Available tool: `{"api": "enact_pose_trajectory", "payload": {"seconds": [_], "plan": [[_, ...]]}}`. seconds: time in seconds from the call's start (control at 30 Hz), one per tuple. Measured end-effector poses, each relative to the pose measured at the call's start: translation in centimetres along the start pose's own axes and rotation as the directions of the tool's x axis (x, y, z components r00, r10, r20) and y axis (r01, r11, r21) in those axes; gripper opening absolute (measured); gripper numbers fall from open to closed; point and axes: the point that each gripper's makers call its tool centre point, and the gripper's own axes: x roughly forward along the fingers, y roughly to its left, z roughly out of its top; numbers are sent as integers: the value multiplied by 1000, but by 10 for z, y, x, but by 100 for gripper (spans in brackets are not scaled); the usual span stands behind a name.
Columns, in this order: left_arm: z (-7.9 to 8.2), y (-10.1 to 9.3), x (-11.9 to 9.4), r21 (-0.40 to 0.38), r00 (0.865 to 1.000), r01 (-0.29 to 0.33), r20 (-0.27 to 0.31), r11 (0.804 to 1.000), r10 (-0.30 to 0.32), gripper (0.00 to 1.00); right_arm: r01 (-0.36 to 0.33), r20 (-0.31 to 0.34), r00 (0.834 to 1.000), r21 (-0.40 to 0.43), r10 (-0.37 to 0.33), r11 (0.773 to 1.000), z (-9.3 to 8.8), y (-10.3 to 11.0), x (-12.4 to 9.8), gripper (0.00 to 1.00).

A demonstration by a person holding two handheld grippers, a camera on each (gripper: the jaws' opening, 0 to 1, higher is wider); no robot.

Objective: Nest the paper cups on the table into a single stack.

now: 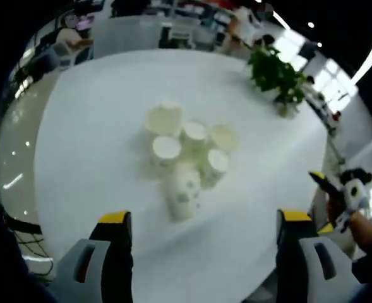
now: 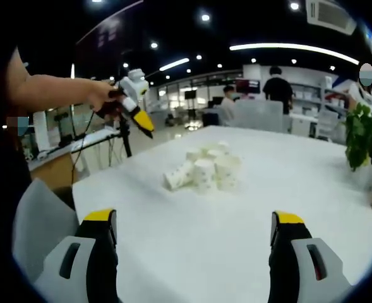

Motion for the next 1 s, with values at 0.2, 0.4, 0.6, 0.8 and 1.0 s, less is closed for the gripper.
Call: {"api": "enact_pose_trajectory", "payload": {"seconds": [0.2, 0.4, 0.6, 0.8, 1.0], "plan": [[8, -2, 17, 6, 1000, 1, -25, 1000, -1, 92, 5, -9, 1000, 6, -5, 1000, -2, -3, -1, 100], [17, 8, 35, -8, 999, 0, -35, 1000, 0, 86, 9, -13, 1000, 10, -9, 1000, -4, -7, 1, 100], [18, 19, 57, -16, 998, -14, -66, 1000, 13, 79, 17, -16, 1000, 34, -17, 999, -9, -12, 3, 100], [15, 22, 75, -38, 995, -28, -95, 999, 25, 76, 18, -31, 999, 44, -16, 999, -13, -15, 4, 100], [7, 30, 93, -89, 991, -32, -131, 996, 20, 72, 16, -41, 999, 51, -14, 999, -17, -16, 5, 99]]}}
